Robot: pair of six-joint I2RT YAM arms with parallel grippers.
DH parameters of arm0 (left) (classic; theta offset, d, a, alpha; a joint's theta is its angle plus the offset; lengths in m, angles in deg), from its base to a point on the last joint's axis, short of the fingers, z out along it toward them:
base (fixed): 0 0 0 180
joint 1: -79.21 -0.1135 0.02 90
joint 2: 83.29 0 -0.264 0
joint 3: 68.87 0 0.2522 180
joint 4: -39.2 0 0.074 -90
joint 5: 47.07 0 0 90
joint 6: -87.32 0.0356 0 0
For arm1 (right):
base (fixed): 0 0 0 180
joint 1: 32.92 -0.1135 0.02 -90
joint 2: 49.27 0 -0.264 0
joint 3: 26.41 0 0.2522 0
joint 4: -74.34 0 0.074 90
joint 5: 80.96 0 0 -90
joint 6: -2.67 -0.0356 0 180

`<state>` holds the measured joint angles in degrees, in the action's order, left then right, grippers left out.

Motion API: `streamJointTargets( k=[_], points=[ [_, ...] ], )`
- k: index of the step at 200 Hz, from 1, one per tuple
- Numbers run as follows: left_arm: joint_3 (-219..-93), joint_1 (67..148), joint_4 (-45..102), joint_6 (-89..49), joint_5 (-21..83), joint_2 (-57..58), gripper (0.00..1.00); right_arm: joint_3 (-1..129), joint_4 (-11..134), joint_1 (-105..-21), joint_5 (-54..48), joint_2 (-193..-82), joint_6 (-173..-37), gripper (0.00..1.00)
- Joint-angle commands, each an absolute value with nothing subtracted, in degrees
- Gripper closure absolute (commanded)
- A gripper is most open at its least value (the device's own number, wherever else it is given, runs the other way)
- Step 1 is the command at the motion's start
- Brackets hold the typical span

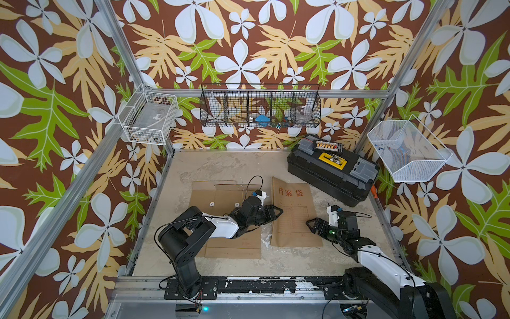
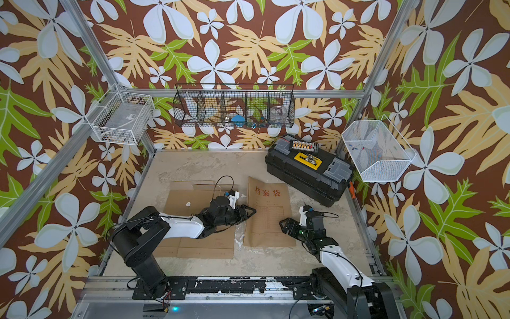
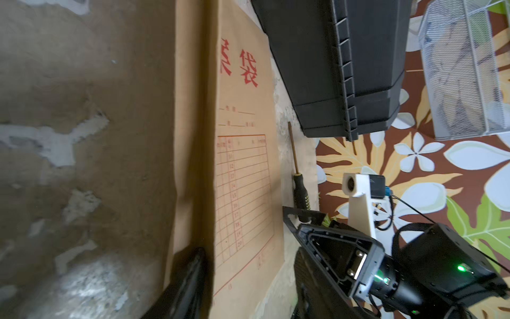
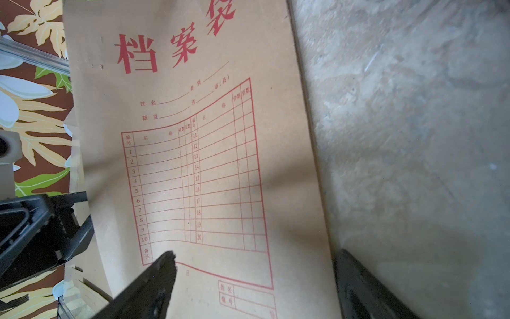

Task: Open the file bag
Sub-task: Pick up the file bag from the center of the board.

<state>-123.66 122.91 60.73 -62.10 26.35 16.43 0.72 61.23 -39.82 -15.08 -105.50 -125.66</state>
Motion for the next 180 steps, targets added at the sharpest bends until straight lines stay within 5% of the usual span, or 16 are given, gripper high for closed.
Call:
streamJointTargets(
  k=[1,34,117,180],
  points=[
    [-124.98,123.07,54.0,-59.0,27.11,16.9,0.46,0.45,54.26,-40.26,-16.37,-106.13,-127.14,0.09],
    [-125.17,123.07,53.66,-58.53,27.17,16.99,0.55,0.29,54.69,-40.51,-16.26,-106.44,-127.31,0.09],
    [-126.61,123.07,48.26,-55.14,29.81,14.76,1.0,3.38,50.08,-40.59,-13.52,-103.33,-126.0,0.09],
    [-130.79,123.07,30.77,-43.69,37.04,-1.88,1.0,16.31,41.86,-40.62,-4.69,-95.0,-122.49,0.03]
  ],
)
